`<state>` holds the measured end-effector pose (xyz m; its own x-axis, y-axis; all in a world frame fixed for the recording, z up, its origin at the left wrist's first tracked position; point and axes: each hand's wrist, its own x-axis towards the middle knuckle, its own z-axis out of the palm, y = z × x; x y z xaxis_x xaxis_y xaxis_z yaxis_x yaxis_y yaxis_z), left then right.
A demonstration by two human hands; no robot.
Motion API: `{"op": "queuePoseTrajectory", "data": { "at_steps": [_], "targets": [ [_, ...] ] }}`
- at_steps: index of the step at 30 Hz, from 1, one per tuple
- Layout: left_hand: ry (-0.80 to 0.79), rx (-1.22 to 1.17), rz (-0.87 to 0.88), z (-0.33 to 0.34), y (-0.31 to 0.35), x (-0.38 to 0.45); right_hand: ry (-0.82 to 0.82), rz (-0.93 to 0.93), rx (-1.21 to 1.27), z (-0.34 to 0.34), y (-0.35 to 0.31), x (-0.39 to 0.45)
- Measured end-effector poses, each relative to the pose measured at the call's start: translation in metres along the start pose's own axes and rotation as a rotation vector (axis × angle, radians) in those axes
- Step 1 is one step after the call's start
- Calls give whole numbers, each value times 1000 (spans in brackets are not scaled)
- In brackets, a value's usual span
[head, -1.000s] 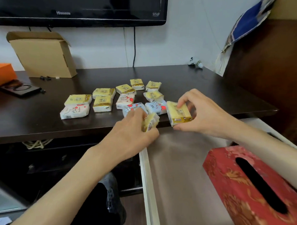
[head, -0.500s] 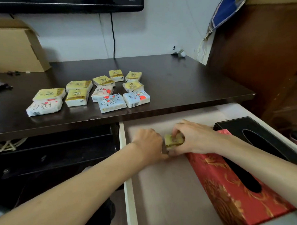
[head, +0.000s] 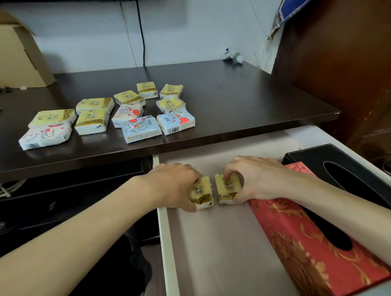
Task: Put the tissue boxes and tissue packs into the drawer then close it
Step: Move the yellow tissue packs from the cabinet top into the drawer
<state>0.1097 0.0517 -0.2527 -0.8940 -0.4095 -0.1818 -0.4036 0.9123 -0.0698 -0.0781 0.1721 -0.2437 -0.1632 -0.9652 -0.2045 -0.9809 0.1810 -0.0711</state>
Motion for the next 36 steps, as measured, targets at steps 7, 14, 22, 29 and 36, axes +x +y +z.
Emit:
{"op": "queuePoseTrajectory", "data": {
  "at_steps": [7,14,22,29,36],
  "targets": [
    [40,-16,-18,3,2,7,31,12,26,3,2,4],
    [63,-19,-14,6,3,5,37,11,50,3,-1,3],
    [6,-70,-14,2,9,-2,56,-15,41,1,-2,-2],
    [108,-169,-34,-48,-17,-44,411,-45,453,-10,-8,-10],
    [434,-263,-234,-60,-70,-100,570,-147,780,-67,-54,33]
  ]
}}
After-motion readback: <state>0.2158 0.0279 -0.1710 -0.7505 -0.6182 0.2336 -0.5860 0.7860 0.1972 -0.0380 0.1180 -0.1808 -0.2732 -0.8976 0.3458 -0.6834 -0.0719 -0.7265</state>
